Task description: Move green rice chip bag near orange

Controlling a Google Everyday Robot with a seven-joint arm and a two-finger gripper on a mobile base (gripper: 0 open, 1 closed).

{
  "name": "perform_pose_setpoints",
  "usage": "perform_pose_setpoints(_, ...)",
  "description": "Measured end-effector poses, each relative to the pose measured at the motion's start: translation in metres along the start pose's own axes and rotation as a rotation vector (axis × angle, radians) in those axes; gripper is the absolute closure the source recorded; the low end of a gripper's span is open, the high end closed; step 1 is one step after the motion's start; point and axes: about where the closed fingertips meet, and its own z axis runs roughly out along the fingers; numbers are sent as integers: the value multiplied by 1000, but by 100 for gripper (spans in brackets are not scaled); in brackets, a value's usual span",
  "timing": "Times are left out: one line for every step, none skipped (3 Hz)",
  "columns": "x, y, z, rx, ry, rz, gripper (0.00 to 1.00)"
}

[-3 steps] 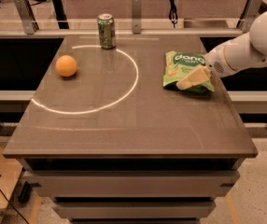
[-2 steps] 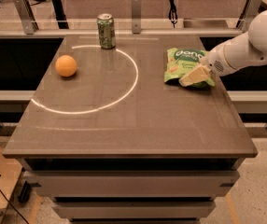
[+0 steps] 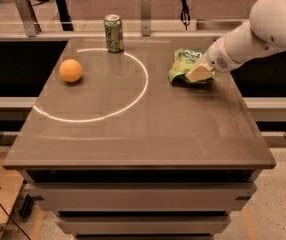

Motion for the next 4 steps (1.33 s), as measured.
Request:
perform_pose_setpoints(-51, 24, -8, -51, -47, -116, 100)
perform_pose_setpoints(-103, 61, -16, -138, -138, -226, 100)
perform_pose_setpoints(-104, 61, -16, -138, -138, -227, 100)
perform_pose_setpoints(-118, 83, 2, -191, -181, -249, 100)
